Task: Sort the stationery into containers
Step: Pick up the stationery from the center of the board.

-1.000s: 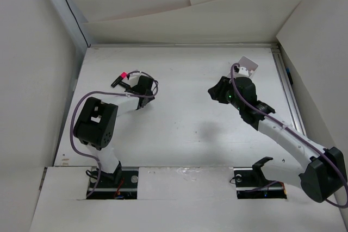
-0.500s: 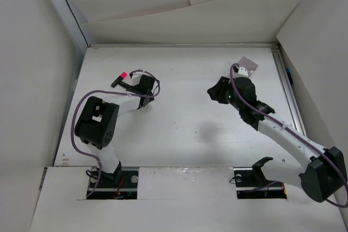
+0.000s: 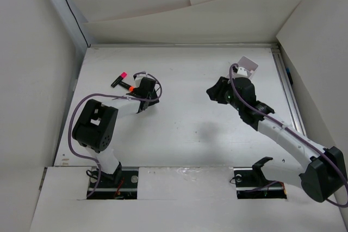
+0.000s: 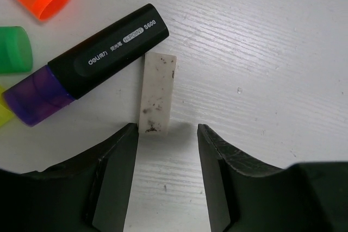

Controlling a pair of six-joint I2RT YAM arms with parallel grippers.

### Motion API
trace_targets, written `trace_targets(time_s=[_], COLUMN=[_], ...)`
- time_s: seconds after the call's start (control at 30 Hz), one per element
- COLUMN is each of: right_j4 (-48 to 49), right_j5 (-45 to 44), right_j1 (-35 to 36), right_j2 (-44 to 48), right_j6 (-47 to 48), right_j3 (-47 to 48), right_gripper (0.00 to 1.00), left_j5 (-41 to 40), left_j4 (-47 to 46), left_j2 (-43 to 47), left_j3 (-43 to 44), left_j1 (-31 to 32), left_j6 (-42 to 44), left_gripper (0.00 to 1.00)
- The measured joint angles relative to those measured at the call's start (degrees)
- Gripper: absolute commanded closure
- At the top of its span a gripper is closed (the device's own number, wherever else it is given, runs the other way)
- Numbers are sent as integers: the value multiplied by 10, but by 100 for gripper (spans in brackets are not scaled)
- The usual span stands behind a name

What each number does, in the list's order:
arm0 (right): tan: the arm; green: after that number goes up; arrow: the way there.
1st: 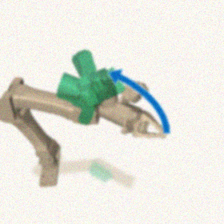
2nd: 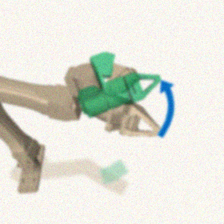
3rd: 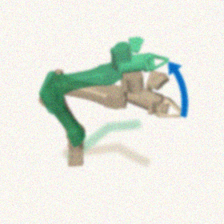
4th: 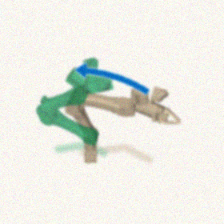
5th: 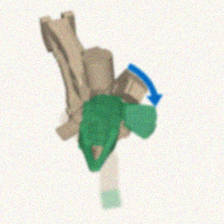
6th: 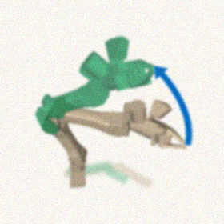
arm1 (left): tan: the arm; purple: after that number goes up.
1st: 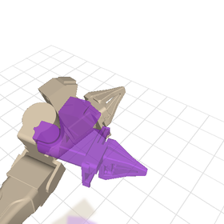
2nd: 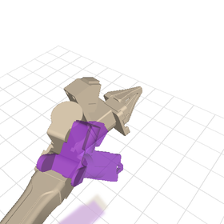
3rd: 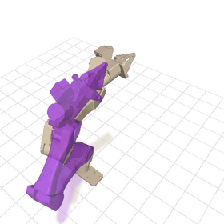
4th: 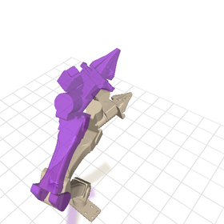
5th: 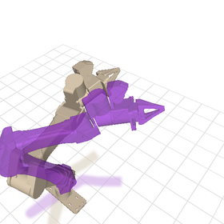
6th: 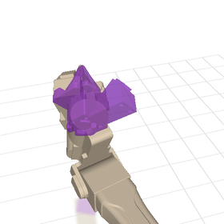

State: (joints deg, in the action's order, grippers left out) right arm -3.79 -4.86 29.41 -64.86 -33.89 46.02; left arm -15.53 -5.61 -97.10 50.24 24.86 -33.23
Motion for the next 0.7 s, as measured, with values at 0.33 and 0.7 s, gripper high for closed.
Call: trace_targets(time_s=[0.33,0.7], right_j4=[4,11], right_j5=[0,-2], right_j1=[7,11], right_j2=[-3,-21], right_j6=[0,0], right_j3=[0,0], right_gripper=[51,45], left_j5=[-18,-58], left_j4=[7,16], left_j2=[-4,-25], left_j3=[4,25], left_j1=[4,9], left_j6=[1,9], left_gripper=[58,95])
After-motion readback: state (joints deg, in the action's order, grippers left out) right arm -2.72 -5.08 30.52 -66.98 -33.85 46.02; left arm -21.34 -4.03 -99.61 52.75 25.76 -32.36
